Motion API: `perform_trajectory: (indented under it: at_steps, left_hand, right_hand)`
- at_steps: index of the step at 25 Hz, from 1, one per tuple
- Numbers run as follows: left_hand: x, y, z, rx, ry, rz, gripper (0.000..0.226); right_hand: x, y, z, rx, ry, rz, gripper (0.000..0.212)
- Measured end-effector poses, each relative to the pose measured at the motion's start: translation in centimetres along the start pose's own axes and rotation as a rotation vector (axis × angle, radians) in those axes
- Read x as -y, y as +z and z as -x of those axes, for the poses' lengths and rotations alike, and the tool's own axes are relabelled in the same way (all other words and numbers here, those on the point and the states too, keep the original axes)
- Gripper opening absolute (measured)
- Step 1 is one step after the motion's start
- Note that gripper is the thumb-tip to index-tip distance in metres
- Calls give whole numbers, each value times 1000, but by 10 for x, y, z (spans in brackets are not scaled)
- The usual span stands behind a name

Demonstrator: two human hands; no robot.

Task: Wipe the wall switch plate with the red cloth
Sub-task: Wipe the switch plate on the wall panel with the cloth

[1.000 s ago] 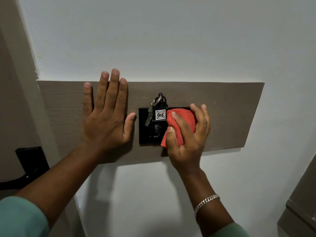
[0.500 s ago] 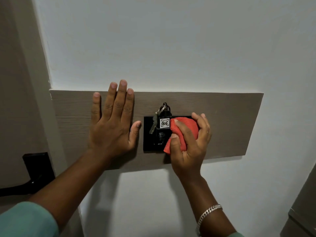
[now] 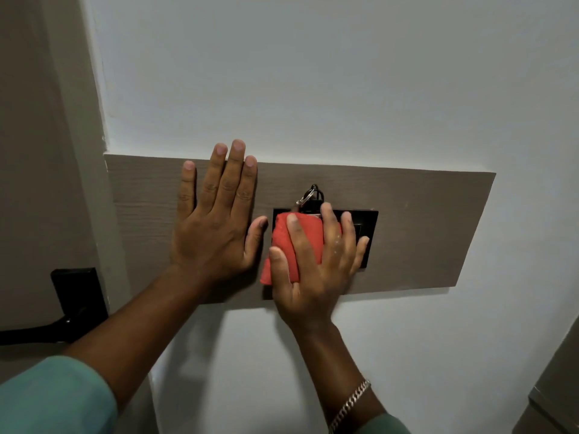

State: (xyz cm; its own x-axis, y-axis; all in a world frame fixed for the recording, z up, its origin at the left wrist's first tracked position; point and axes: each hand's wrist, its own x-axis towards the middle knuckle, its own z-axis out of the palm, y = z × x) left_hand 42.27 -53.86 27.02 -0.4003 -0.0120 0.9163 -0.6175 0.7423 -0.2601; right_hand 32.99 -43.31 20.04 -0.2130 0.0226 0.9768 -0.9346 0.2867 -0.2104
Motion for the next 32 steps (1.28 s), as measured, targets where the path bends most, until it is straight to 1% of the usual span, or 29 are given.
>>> perform_trajectory:
  at_steps: [2,3,5,6,7,8,10,11,12,13,15,16,17,19,21,22,23,25,26,27,28,29,30,31,32]
  left_hand:
    - [-1,1,0,6,2,1,76]
    - [-1,1,0,5,0,3,76]
    - [0,1,1,2,3,5,75]
    - [0,1,1,-2,2,4,75]
    - [0,2,0,-6,-3,3,75]
    - [0,1,0,-6,-5,3,75]
    - [1,0,1,2,-6,11,75]
    - [0,0,1,11,-4,17,76]
    - [0,1,1,17,-4,19,76]
    - [0,1,1,20,-5,16,76]
    - [0,1,1,26,-5,14,76]
    - [1,1,1,31,-7,15,76]
    - [1,1,1,33,-6,17,76]
    - [1,1,1,40,-1,29,76]
    - [-1,1,5,40,-10,61,76]
    - [-3,0,9,27,-26,93,76]
    - [-8,-2,16,11,-61,157,76]
    - [-32,-12,41,-50,-213,418,69]
    - [-53,-19,55,-93,-340,604,61]
    - [-75,-31,67,-127,-506,824,49]
    - [-96,-43,73,-122,-702,1063,37]
    - [-114,-52,73,-65,-892,1278,26]
    - [-128,-56,72,48,-1033,1447,19]
    - [-138,-55,68,202,-1114,1601,18]
    - [-146,-52,64,348,-1151,1721,22]
  right_hand:
    - [-17,1,16,14,-50,16,47]
    - [-20,-1,18,2,-28,-31,48]
    - [-10,1,7,-53,94,-137,47]
    - [-1,3,-2,-72,147,-152,46]
    - [5,5,-6,-64,133,-117,46]
    - [3,6,-4,-29,46,-52,47]
    - [-22,0,11,72,-206,45,57]
    - [-41,-6,16,121,-286,54,60]
    - [-55,-9,17,139,-295,37,59]
    - [-61,-12,15,127,-238,10,56]
    - [-47,-11,1,38,0,-80,53]
    - [-32,-8,-5,5,85,-102,52]
    - [-19,-6,-9,-1,97,-94,51]
    - [-14,-4,-3,70,-67,1,53]
    - [-37,-12,7,184,-234,32,60]
    - [-49,-19,9,226,-268,22,62]
    - [-57,-25,10,257,-272,11,62]
    - [-63,-35,9,284,-223,-20,60]
    - [-62,-39,7,296,-176,-59,60]
    - [-61,-44,5,313,-126,-111,63]
    - [-60,-48,5,333,-78,-168,68]
    - [-60,-53,5,358,-29,-229,72]
    - [-61,-57,7,392,13,-290,76]
    - [-65,-63,10,427,44,-342,80]
    - [-71,-70,14,456,68,-380,83]
